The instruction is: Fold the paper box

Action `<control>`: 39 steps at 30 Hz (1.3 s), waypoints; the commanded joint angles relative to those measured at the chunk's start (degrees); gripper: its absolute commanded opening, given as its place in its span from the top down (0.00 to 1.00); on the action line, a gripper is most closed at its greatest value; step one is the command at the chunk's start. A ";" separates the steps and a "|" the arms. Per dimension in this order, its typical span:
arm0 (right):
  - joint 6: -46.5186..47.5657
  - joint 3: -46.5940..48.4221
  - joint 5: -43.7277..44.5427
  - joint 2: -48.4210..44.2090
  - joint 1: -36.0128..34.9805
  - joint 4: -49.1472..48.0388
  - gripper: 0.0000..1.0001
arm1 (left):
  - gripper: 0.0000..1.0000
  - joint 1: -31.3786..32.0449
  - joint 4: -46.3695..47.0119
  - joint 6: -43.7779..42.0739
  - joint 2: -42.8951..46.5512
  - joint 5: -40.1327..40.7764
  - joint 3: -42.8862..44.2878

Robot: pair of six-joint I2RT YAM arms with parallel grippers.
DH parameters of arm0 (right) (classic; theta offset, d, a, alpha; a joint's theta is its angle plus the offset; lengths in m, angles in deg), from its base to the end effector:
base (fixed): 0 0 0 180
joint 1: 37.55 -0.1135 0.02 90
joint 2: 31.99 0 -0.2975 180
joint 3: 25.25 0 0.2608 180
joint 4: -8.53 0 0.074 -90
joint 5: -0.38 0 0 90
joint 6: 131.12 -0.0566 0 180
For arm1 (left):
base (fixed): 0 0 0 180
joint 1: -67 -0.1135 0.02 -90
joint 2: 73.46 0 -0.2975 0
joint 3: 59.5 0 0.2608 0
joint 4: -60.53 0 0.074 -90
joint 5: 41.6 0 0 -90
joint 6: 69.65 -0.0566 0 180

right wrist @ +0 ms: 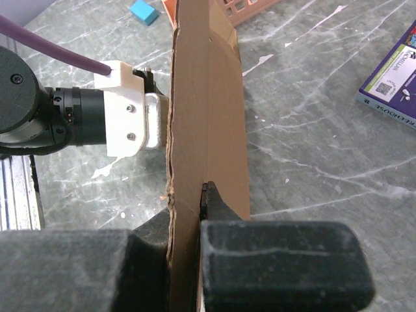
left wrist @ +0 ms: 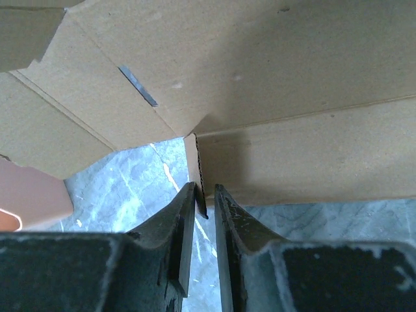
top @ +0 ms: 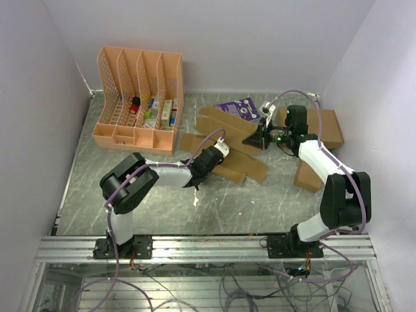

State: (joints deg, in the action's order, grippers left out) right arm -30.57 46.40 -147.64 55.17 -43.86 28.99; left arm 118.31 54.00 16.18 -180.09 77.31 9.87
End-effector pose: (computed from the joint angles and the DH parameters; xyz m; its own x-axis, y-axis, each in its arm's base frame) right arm 0.3334 0.0852 0.2798 -0.4383 -0.1460 -0.8869 -0.8349 0.4315 0.3416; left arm 0.2726 -0.2966 0.1552 -0.3976 0.5983 -0.6956 0.4953 0.7782 0.3862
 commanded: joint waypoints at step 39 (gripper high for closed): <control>2.89 0.54 1.18 0.86 -0.55 2.42 1.00 | 0.51 -18.82 5.64 17.89 9.12 -50.72 -3.03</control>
State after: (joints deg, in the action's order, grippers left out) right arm -28.43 46.40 -146.56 55.19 -43.90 30.30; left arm 101.59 52.58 29.25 -174.78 35.28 8.85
